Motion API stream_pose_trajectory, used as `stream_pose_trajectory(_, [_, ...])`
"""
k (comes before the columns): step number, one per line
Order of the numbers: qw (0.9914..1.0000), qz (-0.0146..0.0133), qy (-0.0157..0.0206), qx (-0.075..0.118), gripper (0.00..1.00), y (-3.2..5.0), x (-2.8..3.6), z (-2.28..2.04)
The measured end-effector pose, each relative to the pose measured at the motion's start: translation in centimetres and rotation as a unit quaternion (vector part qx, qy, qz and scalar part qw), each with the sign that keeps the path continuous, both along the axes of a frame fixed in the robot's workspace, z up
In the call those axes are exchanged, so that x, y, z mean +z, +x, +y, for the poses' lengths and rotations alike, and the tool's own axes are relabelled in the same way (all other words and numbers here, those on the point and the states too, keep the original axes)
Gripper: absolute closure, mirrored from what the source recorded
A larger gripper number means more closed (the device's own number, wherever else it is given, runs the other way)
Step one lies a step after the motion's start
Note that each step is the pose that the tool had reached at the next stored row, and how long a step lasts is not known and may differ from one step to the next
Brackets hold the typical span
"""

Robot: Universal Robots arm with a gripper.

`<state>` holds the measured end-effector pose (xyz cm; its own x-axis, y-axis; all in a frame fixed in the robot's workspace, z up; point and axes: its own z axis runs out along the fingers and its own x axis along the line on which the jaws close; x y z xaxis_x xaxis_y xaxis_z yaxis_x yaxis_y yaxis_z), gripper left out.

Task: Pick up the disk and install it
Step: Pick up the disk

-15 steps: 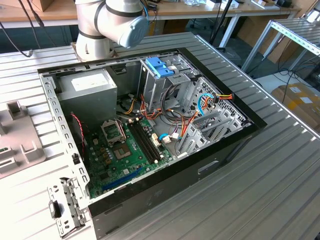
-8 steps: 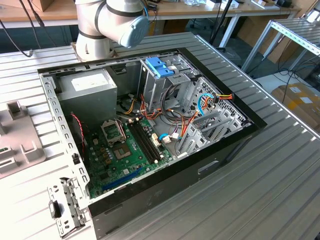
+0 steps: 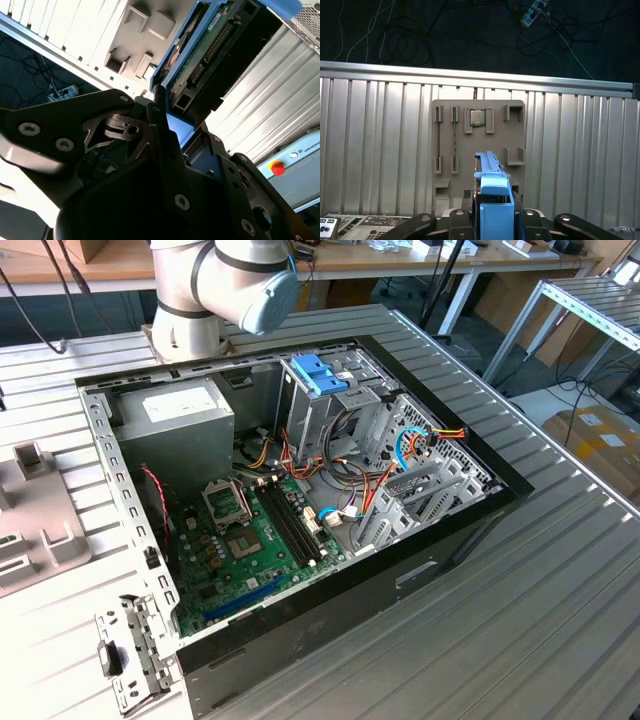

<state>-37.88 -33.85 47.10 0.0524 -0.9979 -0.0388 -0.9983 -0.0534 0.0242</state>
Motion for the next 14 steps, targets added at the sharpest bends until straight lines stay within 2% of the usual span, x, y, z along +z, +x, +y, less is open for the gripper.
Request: stream_pose_trajectory(14, [1.00000,0.0010,0.0000,0.000,0.63,2.65,0.00,-0.95])
